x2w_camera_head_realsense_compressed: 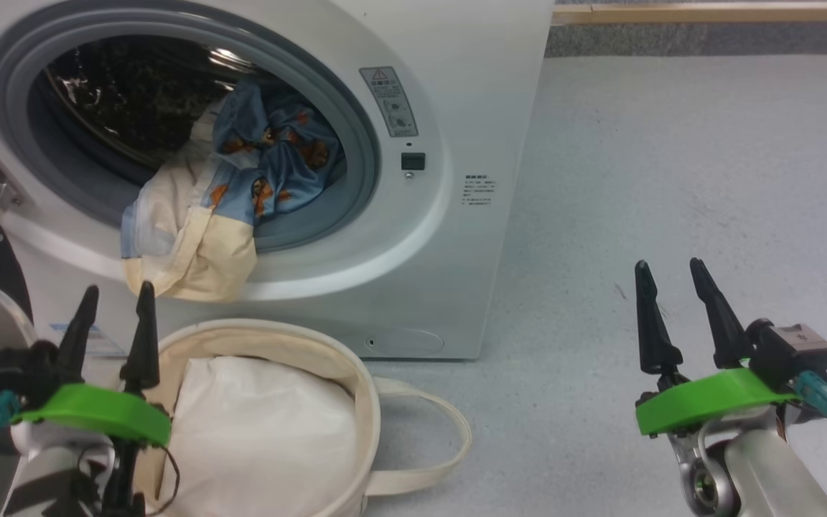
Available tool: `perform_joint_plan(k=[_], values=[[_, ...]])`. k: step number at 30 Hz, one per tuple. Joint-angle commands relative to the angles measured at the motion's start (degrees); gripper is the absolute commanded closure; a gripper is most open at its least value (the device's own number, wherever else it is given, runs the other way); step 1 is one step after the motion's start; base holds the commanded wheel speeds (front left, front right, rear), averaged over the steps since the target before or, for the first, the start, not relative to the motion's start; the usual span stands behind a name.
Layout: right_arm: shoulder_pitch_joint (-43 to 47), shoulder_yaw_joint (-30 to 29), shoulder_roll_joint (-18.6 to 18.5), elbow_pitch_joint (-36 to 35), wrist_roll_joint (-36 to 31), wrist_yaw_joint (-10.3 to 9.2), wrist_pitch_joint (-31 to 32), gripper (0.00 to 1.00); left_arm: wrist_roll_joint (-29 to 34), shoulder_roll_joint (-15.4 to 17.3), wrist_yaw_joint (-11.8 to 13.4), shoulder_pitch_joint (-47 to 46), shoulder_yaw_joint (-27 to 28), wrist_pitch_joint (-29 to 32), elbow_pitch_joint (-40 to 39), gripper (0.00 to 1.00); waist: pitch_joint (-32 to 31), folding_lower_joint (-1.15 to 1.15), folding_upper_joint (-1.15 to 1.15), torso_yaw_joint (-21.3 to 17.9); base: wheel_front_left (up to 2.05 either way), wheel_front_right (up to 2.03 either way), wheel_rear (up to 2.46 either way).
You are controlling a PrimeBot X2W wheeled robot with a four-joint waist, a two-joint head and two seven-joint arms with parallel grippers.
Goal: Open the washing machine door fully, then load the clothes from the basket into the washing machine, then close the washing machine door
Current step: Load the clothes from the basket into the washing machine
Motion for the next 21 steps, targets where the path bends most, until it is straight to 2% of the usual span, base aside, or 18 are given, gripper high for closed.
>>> perform_joint_plan(k=[1,21], values=[[-0.16,1.17,-0.65,-1.55,-0.38,0.01,-0.71,0.00,-0.32,1.63,-0.32,-0.27,1.36,-0.68,-2.46,0.00,-0.68,0.01,0.00,0.44,0.00,0.00,0.00],[-0.34,2.94,-0.53,-1.45,0.50,0.01,-0.71,0.00,1.04,1.21,-0.33,0.45,1.34,-0.69,-0.40,0.00,-0.19,0.01,0.00,-1.32,0.00,0.00,0.00]])
